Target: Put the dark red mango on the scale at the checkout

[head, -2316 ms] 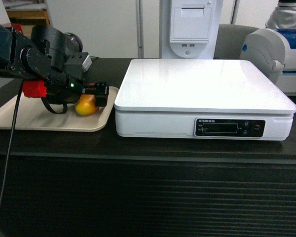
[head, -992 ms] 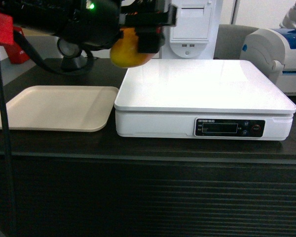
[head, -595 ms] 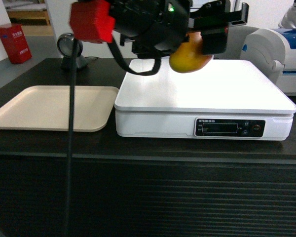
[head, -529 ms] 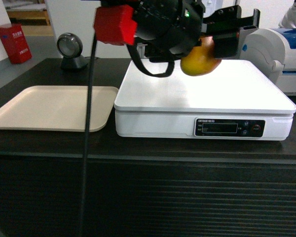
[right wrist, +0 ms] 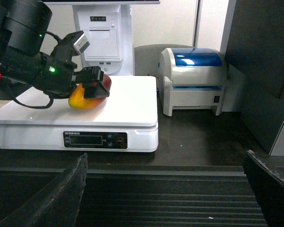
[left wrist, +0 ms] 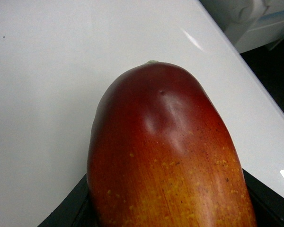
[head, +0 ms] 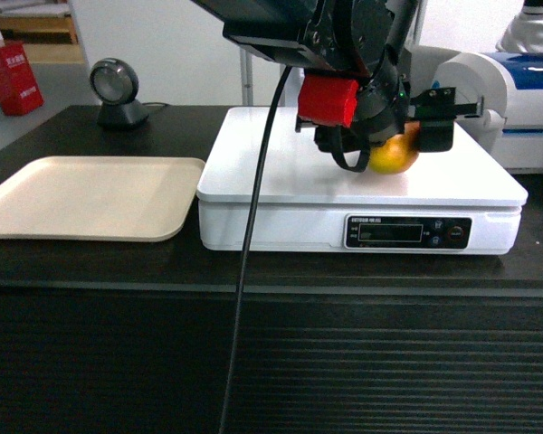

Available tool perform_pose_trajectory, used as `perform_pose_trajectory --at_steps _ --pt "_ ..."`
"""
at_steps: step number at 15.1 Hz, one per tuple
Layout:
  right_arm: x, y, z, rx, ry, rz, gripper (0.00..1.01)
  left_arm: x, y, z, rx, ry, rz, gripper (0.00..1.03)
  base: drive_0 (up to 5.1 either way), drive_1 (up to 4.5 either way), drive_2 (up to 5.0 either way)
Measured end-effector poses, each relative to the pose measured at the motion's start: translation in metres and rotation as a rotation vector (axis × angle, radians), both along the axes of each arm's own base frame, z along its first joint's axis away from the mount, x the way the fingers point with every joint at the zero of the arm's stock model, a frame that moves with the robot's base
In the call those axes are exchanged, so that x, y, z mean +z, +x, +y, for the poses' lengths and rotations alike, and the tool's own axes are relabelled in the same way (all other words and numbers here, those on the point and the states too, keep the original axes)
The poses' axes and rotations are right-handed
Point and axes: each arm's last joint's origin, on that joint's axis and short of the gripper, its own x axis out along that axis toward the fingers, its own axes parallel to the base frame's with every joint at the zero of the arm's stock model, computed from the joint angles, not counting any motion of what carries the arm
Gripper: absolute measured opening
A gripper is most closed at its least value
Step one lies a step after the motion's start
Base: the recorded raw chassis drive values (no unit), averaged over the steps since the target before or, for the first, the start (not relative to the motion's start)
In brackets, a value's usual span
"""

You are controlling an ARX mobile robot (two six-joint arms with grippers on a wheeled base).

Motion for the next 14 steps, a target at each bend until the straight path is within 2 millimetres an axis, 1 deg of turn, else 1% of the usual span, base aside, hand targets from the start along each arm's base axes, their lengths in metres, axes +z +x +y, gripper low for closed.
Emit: perform_pose_trajectory --at_steps 1,5,8,12,13,14 --pt "0.000 0.000 0.000 0.000 0.000 0.000 0.98 -0.006 0.009 0.002 0.035 0.022 -0.005 0.64 0.0 0.00 0.0" --pt "0.000 0.000 0.000 0.000 0.000 0.000 0.98 -0.005 0.020 0.008 0.067 0.045 -0.018 0.64 0.0 0.00 0.0" --pt "0.000 0.000 0.000 0.000 0.000 0.000 0.98 -0.004 0.025 0.011 0.071 0.034 -0.038 0.98 0.0 0.00 0.0" --pt "0.000 0.000 0.000 0.000 0.000 0.000 0.98 -0.004 0.021 0.014 0.051 0.006 -0.075 0.98 0.0 0.00 0.0" --pt "0.000 0.000 0.000 0.000 0.000 0.000 0.98 0.000 0.019 0.018 0.046 -0.003 -0.089 0.98 0.0 0.00 0.0" --pt "0.000 0.000 0.000 0.000 0.000 0.000 0.98 0.010 0.017 0.024 0.044 -0.018 -0.120 0.98 0.0 0.00 0.0"
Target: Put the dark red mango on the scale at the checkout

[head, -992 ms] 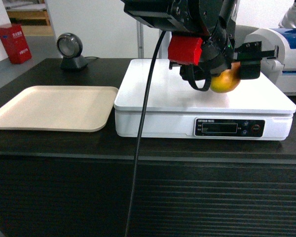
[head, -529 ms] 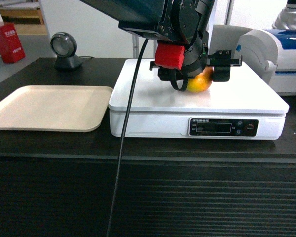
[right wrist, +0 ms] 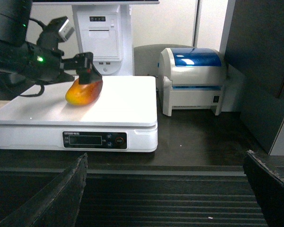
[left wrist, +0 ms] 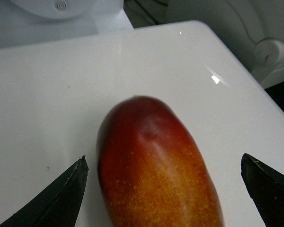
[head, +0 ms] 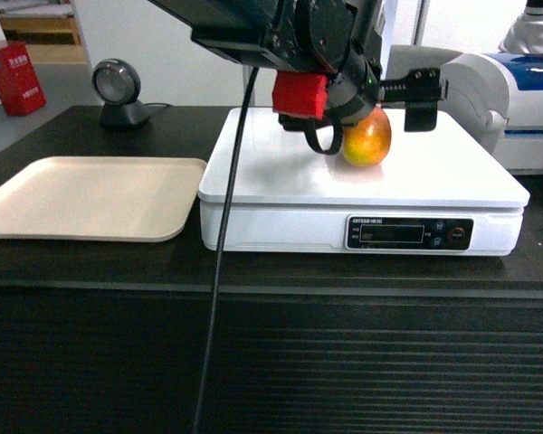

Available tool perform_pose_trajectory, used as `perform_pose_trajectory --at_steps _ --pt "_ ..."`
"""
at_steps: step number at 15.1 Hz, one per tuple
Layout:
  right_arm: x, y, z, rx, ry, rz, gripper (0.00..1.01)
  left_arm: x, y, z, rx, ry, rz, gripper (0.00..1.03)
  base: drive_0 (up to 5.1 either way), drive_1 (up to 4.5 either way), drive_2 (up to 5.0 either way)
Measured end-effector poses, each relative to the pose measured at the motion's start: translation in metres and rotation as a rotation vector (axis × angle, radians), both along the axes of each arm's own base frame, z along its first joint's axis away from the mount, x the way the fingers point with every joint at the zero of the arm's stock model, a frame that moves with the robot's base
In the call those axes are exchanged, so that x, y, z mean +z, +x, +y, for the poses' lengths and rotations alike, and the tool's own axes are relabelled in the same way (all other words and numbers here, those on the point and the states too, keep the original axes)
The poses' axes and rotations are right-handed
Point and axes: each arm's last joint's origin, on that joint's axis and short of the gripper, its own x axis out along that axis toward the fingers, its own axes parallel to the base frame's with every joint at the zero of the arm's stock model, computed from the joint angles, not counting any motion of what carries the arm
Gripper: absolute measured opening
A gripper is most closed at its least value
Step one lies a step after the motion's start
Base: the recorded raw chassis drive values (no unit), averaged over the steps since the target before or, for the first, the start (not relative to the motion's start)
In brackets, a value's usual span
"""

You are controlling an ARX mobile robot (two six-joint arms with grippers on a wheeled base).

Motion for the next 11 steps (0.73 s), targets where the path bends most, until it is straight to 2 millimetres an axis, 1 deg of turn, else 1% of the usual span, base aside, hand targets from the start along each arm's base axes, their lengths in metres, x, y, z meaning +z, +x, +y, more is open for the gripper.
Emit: perform_pose_trajectory --at_steps 3,4,6,8,11 --pt "0.000 0.000 0.000 0.000 0.000 0.000 0.98 0.039 -0.015 0.020 -0.010 -0.060 -0.110 0.98 0.0 0.00 0.0" --pt "0.000 0.000 0.000 0.000 0.000 0.000 0.98 0.050 -0.022 0.031 -0.016 -0.076 -0.143 0.98 0.0 0.00 0.0" --pt "0.000 0.000 0.000 0.000 0.000 0.000 0.98 0.057 -0.038 0.054 -0.038 -0.101 -0.168 0.98 0.0 0.00 0.0" --pt "0.000 0.000 0.000 0.000 0.000 0.000 0.98 0.064 -0.059 0.085 -0.037 -0.116 -0.200 0.98 0.0 0.00 0.0" --pt "0.000 0.000 0.000 0.000 0.000 0.000 0.98 0.083 -0.100 0.148 0.032 -0.098 -0.281 0.98 0.0 0.00 0.0"
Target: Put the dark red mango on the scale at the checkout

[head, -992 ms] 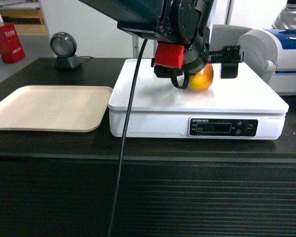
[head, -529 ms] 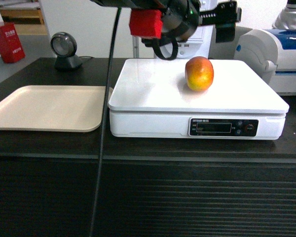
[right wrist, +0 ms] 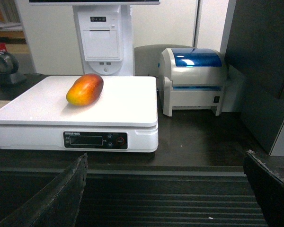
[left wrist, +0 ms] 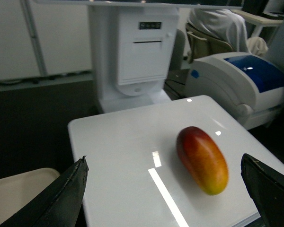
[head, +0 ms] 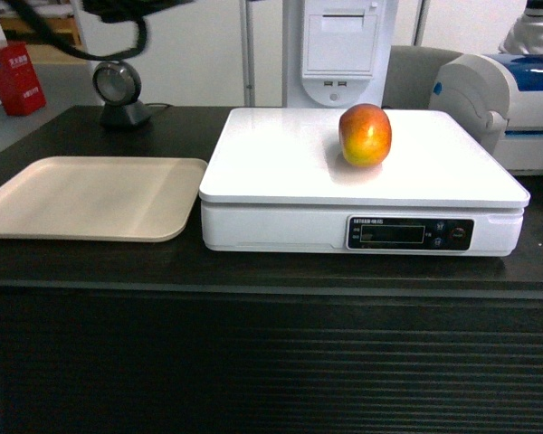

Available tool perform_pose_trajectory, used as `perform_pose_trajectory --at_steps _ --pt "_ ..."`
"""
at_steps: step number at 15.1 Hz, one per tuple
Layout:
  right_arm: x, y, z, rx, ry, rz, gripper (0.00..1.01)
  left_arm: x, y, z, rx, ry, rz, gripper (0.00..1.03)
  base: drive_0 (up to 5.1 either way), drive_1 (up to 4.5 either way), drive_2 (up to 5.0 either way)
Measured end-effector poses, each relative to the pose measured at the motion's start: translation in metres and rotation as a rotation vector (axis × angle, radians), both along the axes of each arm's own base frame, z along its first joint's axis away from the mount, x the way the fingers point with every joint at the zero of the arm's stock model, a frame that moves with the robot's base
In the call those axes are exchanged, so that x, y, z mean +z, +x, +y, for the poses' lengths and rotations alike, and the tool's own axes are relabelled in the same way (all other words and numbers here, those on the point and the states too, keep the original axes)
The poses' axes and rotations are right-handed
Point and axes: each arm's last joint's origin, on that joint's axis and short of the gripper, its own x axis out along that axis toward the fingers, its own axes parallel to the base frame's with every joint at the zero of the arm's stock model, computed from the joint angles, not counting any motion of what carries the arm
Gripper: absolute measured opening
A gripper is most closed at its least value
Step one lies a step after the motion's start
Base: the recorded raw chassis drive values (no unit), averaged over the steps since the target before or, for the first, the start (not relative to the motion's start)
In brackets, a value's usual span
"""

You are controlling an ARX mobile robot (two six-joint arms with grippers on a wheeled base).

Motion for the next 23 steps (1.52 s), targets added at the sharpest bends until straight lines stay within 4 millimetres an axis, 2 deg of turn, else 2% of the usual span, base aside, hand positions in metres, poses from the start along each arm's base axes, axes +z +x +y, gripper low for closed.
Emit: perform_pose_trajectory --at_steps 2,5,7,10,12,18,19,20,23 --pt "0.000 0.000 0.000 0.000 0.000 0.000 0.98 -0.009 -0.025 0.036 0.066 0.039 0.009 0.98 0.0 0.00 0.0" --pt "0.000 0.000 0.000 0.000 0.000 0.000 0.98 -0.034 -0.061 0.092 0.205 0.078 0.066 0.98 0.0 0.00 0.0" --pt "0.000 0.000 0.000 0.000 0.000 0.000 0.98 -0.031 -0.091 0.118 0.284 0.071 0.049 0.98 0.0 0.00 0.0" --pt "0.000 0.000 0.000 0.000 0.000 0.000 0.98 -0.030 -0.132 0.131 0.329 0.062 0.008 0.98 0.0 0.00 0.0" --pt "0.000 0.000 0.000 0.000 0.000 0.000 0.98 -0.030 -0.158 0.148 0.409 0.061 -0.005 0.98 0.0 0.00 0.0" --pt "0.000 0.000 0.000 0.000 0.000 0.000 0.98 -0.028 -0.196 0.160 0.492 0.067 -0.018 0.98 0.0 0.00 0.0" --pt "0.000 0.000 0.000 0.000 0.000 0.000 0.98 -0.030 -0.201 0.160 0.479 0.066 -0.092 0.93 0.0 0.00 0.0" --pt "0.000 0.000 0.000 0.000 0.000 0.000 0.98 -0.034 -0.209 0.158 0.460 0.065 -0.174 0.82 0.0 0.00 0.0" --pt "0.000 0.000 0.000 0.000 0.000 0.000 0.98 -0.059 -0.229 0.150 0.448 0.066 -0.162 0.46 0.0 0.00 0.0"
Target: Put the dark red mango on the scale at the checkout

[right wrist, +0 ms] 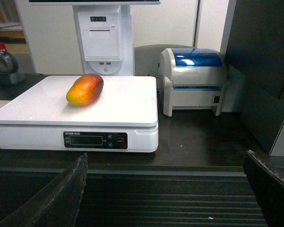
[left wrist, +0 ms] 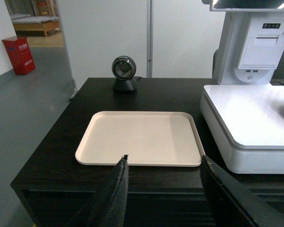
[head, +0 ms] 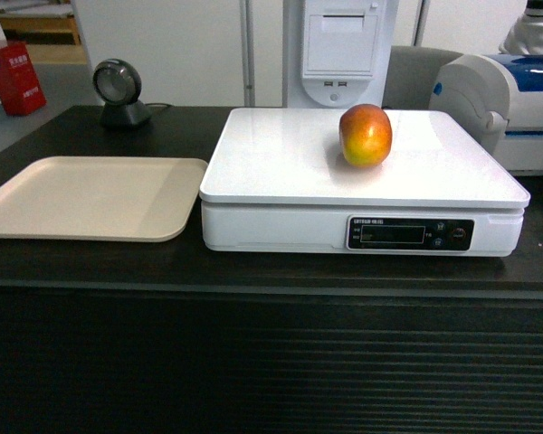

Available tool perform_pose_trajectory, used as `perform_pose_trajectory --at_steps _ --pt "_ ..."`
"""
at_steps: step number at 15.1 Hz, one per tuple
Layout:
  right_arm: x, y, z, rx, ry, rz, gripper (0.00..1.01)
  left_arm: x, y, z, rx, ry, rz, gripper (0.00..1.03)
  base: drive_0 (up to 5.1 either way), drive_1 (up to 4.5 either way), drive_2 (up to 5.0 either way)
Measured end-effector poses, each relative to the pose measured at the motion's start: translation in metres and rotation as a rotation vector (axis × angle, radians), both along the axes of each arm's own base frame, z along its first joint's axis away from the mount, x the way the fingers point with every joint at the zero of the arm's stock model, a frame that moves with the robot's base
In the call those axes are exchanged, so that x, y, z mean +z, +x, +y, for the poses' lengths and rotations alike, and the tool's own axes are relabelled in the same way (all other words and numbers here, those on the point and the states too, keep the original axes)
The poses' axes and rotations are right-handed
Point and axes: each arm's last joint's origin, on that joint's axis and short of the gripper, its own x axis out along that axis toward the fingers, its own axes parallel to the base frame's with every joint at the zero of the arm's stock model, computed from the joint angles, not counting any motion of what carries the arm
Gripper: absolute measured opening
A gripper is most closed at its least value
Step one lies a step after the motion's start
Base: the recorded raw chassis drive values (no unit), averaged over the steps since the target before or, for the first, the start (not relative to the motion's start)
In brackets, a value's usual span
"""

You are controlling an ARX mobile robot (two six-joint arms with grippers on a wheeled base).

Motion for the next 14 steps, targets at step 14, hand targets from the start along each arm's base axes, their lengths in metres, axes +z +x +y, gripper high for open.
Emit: perform_pose_trajectory --at_steps 14 --pt "0.000 0.000 0.000 0.000 0.000 0.000 0.98 -0.044 -0.033 -0.011 0.003 0.004 -0.020 0.02 0.0 0.00 0.0"
